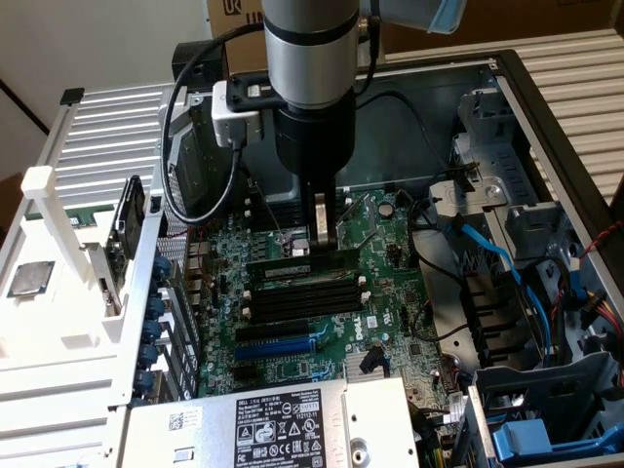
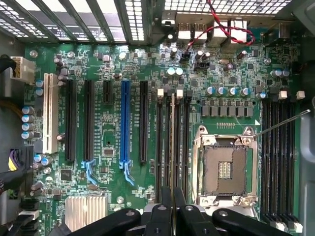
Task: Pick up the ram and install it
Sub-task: 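Insert the ram into the slot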
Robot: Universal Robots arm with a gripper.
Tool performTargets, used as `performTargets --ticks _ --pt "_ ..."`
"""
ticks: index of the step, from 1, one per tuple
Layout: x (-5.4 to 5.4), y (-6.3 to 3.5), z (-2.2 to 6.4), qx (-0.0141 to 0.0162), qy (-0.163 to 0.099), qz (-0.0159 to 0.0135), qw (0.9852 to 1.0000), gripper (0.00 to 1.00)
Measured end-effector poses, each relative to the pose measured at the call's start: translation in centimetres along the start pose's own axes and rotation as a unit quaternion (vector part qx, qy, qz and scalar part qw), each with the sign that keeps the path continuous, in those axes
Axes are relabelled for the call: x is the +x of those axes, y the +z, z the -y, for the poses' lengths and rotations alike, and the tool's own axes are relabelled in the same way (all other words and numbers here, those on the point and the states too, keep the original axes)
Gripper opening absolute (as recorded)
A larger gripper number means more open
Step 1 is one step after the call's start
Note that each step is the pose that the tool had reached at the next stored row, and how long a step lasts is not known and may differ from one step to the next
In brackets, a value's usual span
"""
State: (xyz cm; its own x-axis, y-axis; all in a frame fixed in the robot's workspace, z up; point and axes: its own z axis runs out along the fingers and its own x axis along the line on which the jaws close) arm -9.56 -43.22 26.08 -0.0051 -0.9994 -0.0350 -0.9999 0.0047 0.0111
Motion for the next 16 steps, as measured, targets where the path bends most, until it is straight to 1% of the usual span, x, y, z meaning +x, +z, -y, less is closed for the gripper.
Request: performTargets --ticks 4,11,16 --pt "0.33 0.18 0.01 0.0 0.0 0.0009 1.0 0.13" --pt "0.41 0.72 0.01 -0.0001 0.0 0.0008 1.0 0.13" --pt "0.44 0.88 0.01 0.0 0.0 0.0008 1.0 0.13"
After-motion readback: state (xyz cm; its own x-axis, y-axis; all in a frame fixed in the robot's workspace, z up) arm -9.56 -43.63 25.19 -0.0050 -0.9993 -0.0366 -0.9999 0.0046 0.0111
